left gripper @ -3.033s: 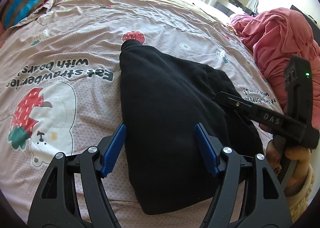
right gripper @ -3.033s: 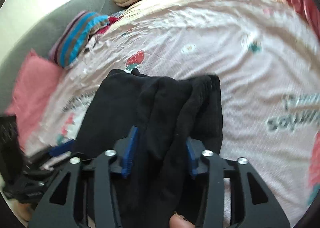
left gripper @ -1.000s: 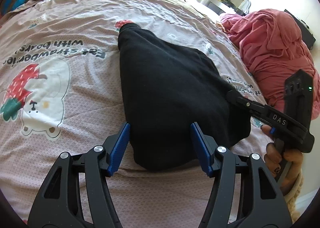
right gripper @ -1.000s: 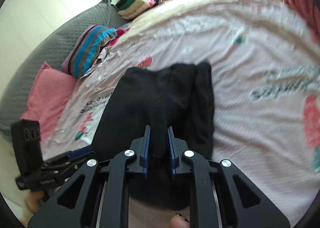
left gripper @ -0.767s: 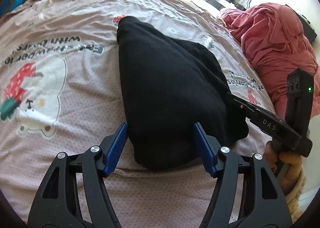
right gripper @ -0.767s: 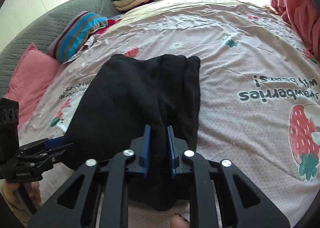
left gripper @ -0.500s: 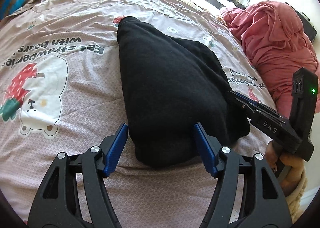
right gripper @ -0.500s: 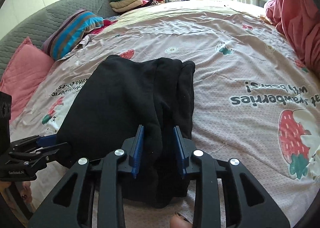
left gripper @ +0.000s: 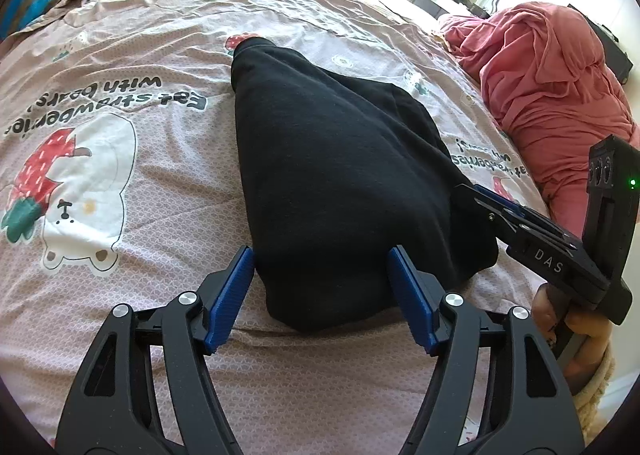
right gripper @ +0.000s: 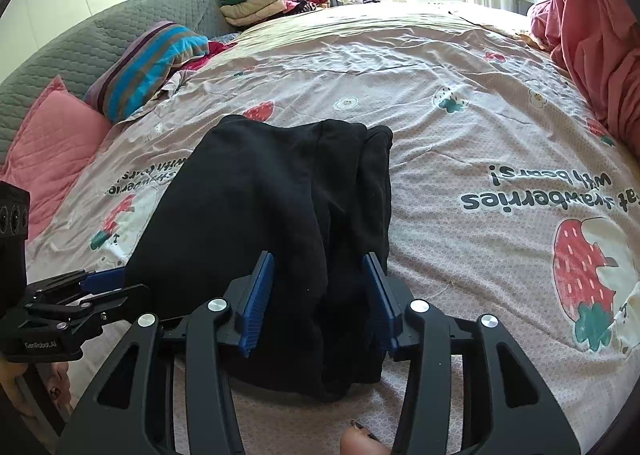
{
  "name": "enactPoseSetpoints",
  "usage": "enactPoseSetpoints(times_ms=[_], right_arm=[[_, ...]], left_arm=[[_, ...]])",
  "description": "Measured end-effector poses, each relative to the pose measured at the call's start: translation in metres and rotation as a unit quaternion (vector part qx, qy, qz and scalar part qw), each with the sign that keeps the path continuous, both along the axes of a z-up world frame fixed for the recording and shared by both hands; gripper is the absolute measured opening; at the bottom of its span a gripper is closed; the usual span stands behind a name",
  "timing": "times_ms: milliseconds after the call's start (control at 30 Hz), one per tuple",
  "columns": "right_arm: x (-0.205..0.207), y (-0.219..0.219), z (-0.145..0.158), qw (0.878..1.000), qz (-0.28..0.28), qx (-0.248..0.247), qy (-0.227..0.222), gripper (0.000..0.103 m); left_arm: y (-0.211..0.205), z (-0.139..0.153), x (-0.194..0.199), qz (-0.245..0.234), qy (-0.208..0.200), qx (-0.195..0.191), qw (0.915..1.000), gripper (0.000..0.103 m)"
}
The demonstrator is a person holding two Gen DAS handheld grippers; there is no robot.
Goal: Fold small clothes
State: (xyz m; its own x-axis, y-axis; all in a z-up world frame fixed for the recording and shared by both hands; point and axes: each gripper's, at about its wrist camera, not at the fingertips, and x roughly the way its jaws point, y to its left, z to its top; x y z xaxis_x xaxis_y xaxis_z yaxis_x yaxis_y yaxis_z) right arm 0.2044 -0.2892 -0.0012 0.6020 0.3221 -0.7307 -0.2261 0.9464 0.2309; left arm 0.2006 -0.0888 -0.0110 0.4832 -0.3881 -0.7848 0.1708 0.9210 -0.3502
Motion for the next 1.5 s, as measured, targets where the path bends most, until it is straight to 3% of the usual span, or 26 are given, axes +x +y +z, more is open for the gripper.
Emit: enactPoseSetpoints(times_ms=[233, 433, 700, 733, 800, 867, 967, 1033, 1200, 1300, 1400, 1500], right_arm=[[0.015, -0.007, 0.013, 0.998, 0.005, 0.056, -0.001, 0.050], [0.074, -0.011, 0.007, 0.994, 0.003, 0.101, 0.051, 0.049], [0.121, 0.001, -0.010, 0.995, -0.007, 0.057, 0.079, 0.044], [0.123, 0.002, -0.012, 0.995, -0.006, 0.052, 0.081, 0.041], [0.125, 0.005, -0.015, 0.996, -0.002, 0.044, 0.077, 0.009], [0.117, 0.007, -0.004, 0.998, 0.012, 0.034, 0.045, 0.007], [0.098, 0.009, 0.024, 0.999, 0.016, -0.015, -0.035, 0.006], [0.093, 0.007, 0.032, 0.997, 0.007, -0.044, -0.058, 0.006], [0.108, 0.012, -0.003, 0.995, -0.004, -0.100, -0.013, 0.006], [0.114, 0.006, -0.023, 0.996, -0.017, -0.086, 0.008, 0.009], [0.113, -0.004, -0.024, 0.998, -0.030, -0.049, 0.015, 0.016], [0.110, -0.006, -0.020, 0.998, -0.031, -0.047, 0.016, 0.022]], left_arm=[[0.010, 0.011, 0.002, 0.017, -0.010, -0.016, 0.9997, 0.065], [0.015, 0.019, 0.019, 0.041, -0.017, -0.013, 0.9989, 0.065], [0.009, 0.005, 0.043, 0.046, 0.001, 0.007, 0.9989, 0.067], [0.009, 0.001, 0.044, 0.046, 0.004, 0.005, 0.9989, 0.068], [0.010, -0.003, 0.045, 0.047, 0.006, 0.001, 0.9989, 0.068], [0.012, -0.002, 0.045, 0.048, 0.005, -0.001, 0.9988, 0.068], [0.010, 0.001, 0.047, 0.044, -0.002, 0.006, 0.9990, 0.068], [0.006, 0.000, 0.048, 0.038, -0.001, 0.002, 0.9993, 0.068], [-0.003, -0.006, 0.051, 0.033, 0.006, 0.008, 0.9994, 0.069], [-0.003, -0.009, 0.051, 0.026, 0.010, 0.007, 0.9996, 0.073], [-0.002, -0.008, 0.050, 0.027, 0.009, 0.013, 0.9995, 0.076], [-0.002, -0.007, 0.049, 0.028, 0.007, 0.015, 0.9995, 0.077]])
